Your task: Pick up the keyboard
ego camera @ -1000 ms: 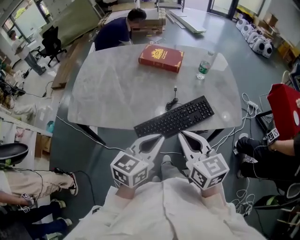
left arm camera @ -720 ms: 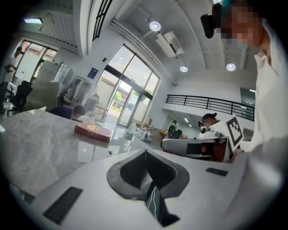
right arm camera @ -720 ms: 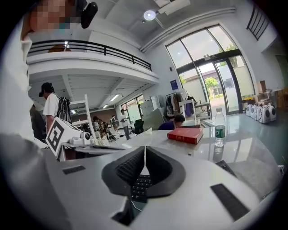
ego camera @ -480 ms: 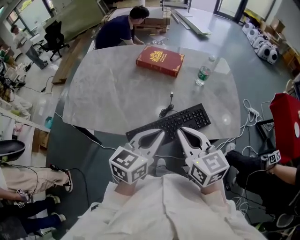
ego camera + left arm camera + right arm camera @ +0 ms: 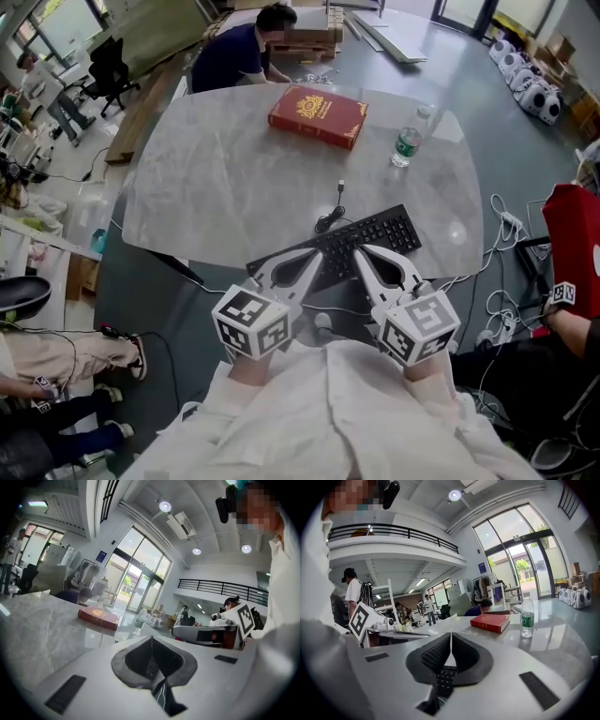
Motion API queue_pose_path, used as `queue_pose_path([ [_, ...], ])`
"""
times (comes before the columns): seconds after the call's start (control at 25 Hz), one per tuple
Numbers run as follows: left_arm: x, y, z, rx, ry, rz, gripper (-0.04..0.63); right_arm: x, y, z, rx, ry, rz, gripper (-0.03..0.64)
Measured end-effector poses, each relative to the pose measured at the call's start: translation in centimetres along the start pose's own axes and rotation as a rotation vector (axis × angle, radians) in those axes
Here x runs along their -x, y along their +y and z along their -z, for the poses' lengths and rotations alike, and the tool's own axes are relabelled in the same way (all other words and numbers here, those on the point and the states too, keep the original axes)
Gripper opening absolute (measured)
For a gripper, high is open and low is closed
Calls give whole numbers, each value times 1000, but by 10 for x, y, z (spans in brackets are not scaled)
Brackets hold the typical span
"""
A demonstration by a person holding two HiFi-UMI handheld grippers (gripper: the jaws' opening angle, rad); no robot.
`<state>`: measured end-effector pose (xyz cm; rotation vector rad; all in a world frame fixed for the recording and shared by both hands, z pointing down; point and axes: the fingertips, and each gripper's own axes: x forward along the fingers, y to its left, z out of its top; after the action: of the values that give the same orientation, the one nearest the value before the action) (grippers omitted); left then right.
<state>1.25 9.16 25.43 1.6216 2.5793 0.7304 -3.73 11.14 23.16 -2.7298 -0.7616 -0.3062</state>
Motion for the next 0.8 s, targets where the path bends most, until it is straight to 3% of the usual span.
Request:
queue_pose_path([
  [0.8,9,26,-2,61,13,1,14,-30,17,6,-47,25,-22,34],
])
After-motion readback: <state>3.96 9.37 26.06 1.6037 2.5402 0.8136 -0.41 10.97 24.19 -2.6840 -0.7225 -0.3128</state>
